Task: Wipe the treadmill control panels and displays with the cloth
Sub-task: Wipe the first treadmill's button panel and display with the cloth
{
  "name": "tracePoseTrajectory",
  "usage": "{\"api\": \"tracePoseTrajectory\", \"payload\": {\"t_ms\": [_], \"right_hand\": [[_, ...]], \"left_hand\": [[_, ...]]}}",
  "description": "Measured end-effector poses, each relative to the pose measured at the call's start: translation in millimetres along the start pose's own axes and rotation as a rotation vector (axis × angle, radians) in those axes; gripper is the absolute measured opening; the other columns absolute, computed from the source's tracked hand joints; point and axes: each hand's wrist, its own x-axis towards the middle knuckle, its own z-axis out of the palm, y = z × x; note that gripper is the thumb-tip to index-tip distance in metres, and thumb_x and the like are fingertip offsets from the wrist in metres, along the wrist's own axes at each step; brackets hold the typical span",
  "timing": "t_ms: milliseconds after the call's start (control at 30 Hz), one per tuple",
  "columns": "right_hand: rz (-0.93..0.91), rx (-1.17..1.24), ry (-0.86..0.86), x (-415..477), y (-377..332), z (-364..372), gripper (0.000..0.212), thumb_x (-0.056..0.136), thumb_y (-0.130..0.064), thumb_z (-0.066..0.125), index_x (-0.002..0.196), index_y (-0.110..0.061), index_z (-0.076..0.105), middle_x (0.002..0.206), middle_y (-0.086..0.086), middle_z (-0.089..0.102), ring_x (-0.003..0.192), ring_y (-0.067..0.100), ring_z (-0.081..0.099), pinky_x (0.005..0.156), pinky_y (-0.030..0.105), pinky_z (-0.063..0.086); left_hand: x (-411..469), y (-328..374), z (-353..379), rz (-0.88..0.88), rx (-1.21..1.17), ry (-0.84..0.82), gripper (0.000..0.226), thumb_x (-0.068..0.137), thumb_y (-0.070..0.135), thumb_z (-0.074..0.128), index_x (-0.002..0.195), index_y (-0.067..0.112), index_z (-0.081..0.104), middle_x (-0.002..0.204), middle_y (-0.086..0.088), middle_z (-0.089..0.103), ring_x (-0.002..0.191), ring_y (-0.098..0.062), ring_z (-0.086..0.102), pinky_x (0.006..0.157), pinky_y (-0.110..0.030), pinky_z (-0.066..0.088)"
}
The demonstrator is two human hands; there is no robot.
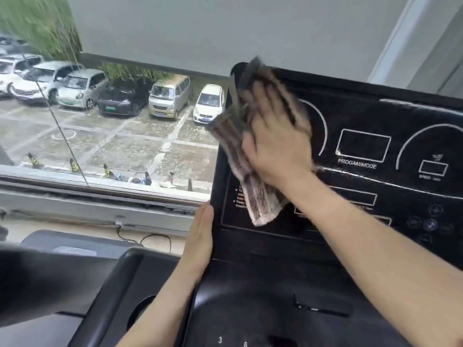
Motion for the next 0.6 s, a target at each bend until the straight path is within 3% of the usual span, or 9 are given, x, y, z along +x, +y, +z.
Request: {"api": "tracePoseTrajectory", "payload": {"t_ms": [33,100,200,267,334,400,467,534,601], "right_hand": [[-0.056,0.029,-0.021,-25.5,-16.4,7.3,0.06,0.097,-0.036,0.039,0.152,-0.014,0.028,0.159,0.005,0.024,0.146,0.015,0.02,0.118,0.027,0.004],[-0.192,0.132,-0.111,-81.6,-46.4,21.4,0.061,0.093,-0.033,0.047,0.149,-0.013,0.035,0.156,0.005,0.032,0.142,0.016,0.031,0.118,0.029,0.01],[-0.403,0.262,-0.229,-134.8,-64.4,29.6,0.057,0.091,-0.032,0.051,0.144,-0.012,0.045,0.149,0.003,0.044,0.135,0.017,0.043,0.109,0.037,0.038],[-0.52,0.248,-0.226,-110.3,-47.5,26.3,0.057,0.09,-0.041,0.047,0.141,-0.017,0.049,0.147,0.0,0.046,0.131,0.015,0.047,0.096,0.038,0.048],[-0.468,0.154,-0.121,-47.6,-27.6,15.6,0.059,0.086,-0.051,0.045,0.134,-0.018,0.056,0.144,0.0,0.049,0.128,0.016,0.049,0.089,0.037,0.05],[-0.301,0.09,-0.044,22.9,-17.2,-2.9,0.052,0.089,-0.051,0.042,0.119,-0.015,0.064,0.137,0.003,0.055,0.124,0.02,0.052,0.088,0.038,0.047],[-0.22,0.025,-0.058,68.6,-18.1,-16.3,0.043,0.09,-0.043,0.042,0.099,-0.01,0.068,0.119,0.006,0.062,0.119,0.023,0.052,0.082,0.035,0.044],[-0.205,-0.033,-0.128,93.6,-23.8,-19.5,0.037,0.088,-0.039,0.045,0.079,-0.008,0.062,0.1,0.004,0.063,0.114,0.024,0.05,0.073,0.033,0.034],[-0.167,-0.073,-0.202,108.1,-32.2,-22.5,0.033,0.089,-0.04,0.045,0.072,-0.013,0.051,0.087,0.002,0.059,0.11,0.026,0.051,0.075,0.034,0.031]], "left_hand": [[1.5,0.2,-0.7,-0.098,-0.135,-0.014,0.047,0.092,0.058,0.044,0.111,0.024,0.07,0.117,-0.001,0.069,0.112,-0.011,0.06,0.104,-0.038,0.043],[3.7,-2.1,-2.8,-0.179,-0.303,0.027,0.048,0.089,0.06,0.049,0.104,0.021,0.072,0.105,-0.006,0.072,0.104,-0.02,0.065,0.101,-0.047,0.046],[-5.6,0.0,-3.9,-0.162,-0.193,0.176,0.037,0.1,0.046,0.039,0.088,0.025,0.068,0.094,0.004,0.069,0.091,-0.011,0.061,0.09,-0.031,0.046],[-11.8,8.6,0.6,-0.138,-0.1,0.196,0.034,0.103,0.038,0.035,0.085,0.03,0.062,0.09,0.01,0.064,0.082,0.0,0.055,0.075,-0.014,0.044],[-5.7,11.1,4.7,-0.127,-0.063,0.172,0.041,0.101,0.047,0.033,0.09,0.027,0.067,0.091,0.01,0.066,0.084,-0.001,0.057,0.074,-0.012,0.045],[3.4,13.5,6.7,-0.129,-0.002,0.136,0.059,0.094,0.059,0.029,0.106,0.019,0.069,0.107,0.0,0.069,0.101,-0.014,0.061,0.094,-0.032,0.045],[11.1,22.0,9.4,-0.071,0.107,0.148,0.056,0.097,0.047,0.023,0.115,0.013,0.063,0.118,-0.006,0.065,0.112,-0.022,0.057,0.102,-0.044,0.04],[17.2,33.4,13.2,-0.025,0.169,0.185,0.046,0.103,0.031,0.021,0.11,0.009,0.06,0.112,-0.005,0.063,0.108,-0.022,0.055,0.096,-0.038,0.04],[20.8,41.1,19.9,-0.007,0.186,0.247,0.04,0.104,0.025,0.02,0.093,0.006,0.054,0.096,-0.004,0.06,0.095,-0.024,0.053,0.081,-0.035,0.037]]}}
